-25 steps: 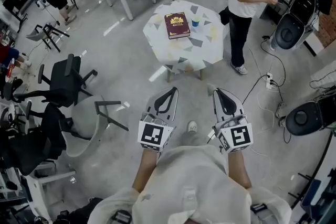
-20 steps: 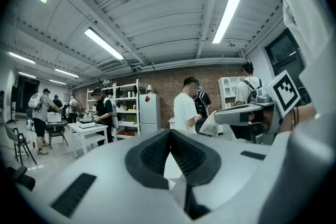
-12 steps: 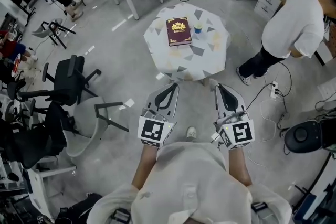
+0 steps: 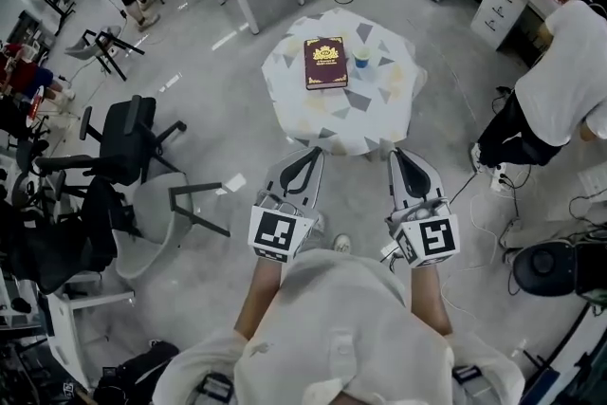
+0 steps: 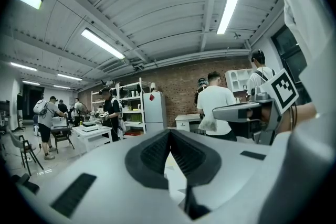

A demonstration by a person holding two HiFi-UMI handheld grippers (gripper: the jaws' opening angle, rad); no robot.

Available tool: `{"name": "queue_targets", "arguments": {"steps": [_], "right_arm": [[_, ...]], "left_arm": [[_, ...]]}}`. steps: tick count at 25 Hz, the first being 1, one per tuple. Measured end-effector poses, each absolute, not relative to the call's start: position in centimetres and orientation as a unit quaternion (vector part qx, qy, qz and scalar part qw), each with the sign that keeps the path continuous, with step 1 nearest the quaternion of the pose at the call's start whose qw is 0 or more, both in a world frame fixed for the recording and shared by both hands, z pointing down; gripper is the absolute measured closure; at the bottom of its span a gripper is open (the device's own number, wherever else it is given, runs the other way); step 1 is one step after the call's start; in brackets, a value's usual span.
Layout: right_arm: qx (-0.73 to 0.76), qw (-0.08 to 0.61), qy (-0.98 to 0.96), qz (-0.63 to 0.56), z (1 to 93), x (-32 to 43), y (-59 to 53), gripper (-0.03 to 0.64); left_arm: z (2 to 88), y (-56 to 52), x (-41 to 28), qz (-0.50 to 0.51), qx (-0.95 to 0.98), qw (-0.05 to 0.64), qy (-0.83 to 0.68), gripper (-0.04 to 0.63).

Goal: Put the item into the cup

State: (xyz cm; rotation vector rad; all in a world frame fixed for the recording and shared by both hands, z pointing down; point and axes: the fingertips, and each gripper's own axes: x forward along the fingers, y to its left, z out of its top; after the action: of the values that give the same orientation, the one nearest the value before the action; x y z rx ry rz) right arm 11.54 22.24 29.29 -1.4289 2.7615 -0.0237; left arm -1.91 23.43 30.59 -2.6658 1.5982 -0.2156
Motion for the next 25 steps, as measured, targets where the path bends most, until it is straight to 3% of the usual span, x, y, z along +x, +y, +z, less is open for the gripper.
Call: {"name": "queue_targets", "arguments": {"steps": [25], "right_arm": [[-0.490,-0.010,0.872,-0.007,30.6,8.4,10.0,0.611]], "left_arm": [[31.4,10.1,-5.1,-0.053,-0.871,0.007,0.489,0.581]]}}
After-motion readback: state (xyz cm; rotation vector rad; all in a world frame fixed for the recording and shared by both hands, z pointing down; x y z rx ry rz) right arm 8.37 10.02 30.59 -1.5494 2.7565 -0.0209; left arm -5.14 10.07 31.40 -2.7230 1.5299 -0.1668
